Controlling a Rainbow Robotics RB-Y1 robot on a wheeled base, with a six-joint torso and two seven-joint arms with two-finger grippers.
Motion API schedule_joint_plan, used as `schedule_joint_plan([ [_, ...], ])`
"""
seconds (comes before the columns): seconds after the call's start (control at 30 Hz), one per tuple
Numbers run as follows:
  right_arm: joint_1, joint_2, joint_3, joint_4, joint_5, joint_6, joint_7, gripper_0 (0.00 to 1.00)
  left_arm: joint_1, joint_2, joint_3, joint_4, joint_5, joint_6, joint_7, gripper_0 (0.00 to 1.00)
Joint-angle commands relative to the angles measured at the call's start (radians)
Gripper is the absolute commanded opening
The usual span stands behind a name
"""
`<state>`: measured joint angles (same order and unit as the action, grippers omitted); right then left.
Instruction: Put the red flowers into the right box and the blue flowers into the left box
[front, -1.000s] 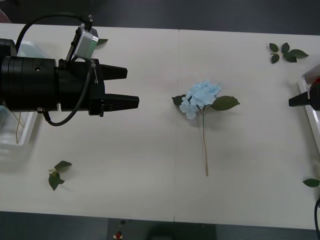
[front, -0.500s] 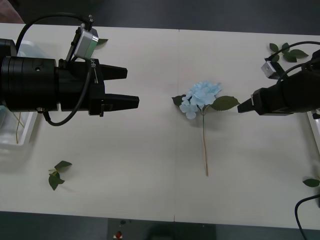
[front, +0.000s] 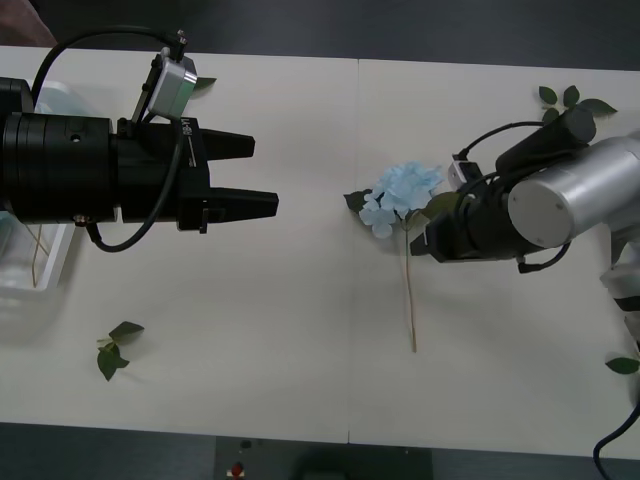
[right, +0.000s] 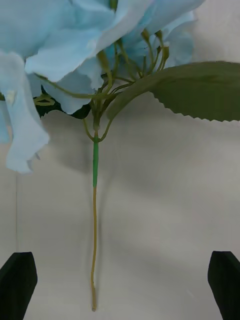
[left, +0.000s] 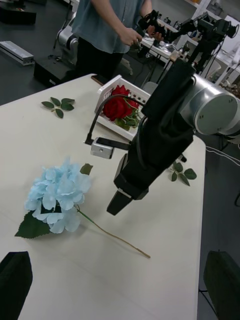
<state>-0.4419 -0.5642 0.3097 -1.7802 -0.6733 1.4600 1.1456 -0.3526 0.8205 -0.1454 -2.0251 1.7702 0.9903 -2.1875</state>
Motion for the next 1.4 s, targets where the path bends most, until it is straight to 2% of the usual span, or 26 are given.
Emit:
schedule_joint_plan([
  [0.03, -0.037, -0.008, 0.083, -0.033, 0.070, -0.032, -0.126, 1.00, -0.016, -0.007, 0.001, -0.010, 0.011, 0.002, -0.011, 1.00],
  [0.33, -0.075, 0.004, 0.221, 0.010, 0.152, -0.093, -0.247, 1.00, -0.016, -0.007, 0.001, -0.010, 0.011, 0.002, -0.011, 1.00],
  [0.9, -0.113, 0.092, 0.223, 0.223, 0.201, -0.210, -0.227, 1.00, -0.016, -0.007, 0.001, -0.010, 0.011, 0.002, -0.011, 1.00],
  [1.2, -0.115, 0.095, 0.243, 0.245, 0.218, -0.222, -0.222, 1.00, -0.016, -0.007, 0.001, -0.010, 0.011, 0.002, -0.011, 1.00],
  [1.23, -0.115, 0.095, 0.243, 0.246, 0.218, -0.222, -0.222, 0.85, -0.016, -0.007, 0.001, -0.010, 0.011, 0.002, -0.011, 1.00],
  [1.27, -0.115, 0.095, 0.243, 0.246, 0.218, -0.222, -0.222, 0.78, -0.016, -0.007, 0.001, -0.010, 0.011, 0.002, -0.011, 1.00],
  [1.3, -0.115, 0.095, 0.244, 0.246, 0.219, -0.220, -0.222, 0.60, -0.016, -0.007, 0.001, -0.010, 0.011, 0.002, -0.011, 1.00],
  [1.37, -0.115, 0.095, 0.247, 0.245, 0.219, -0.222, -0.224, 0.48, -0.016, -0.007, 0.001, -0.010, 0.011, 0.002, -0.011, 1.00],
  [1.4, -0.115, 0.095, 0.249, 0.246, 0.221, -0.222, -0.225, 0.46, -0.016, -0.007, 0.001, -0.010, 0.011, 0.002, -0.011, 1.00],
])
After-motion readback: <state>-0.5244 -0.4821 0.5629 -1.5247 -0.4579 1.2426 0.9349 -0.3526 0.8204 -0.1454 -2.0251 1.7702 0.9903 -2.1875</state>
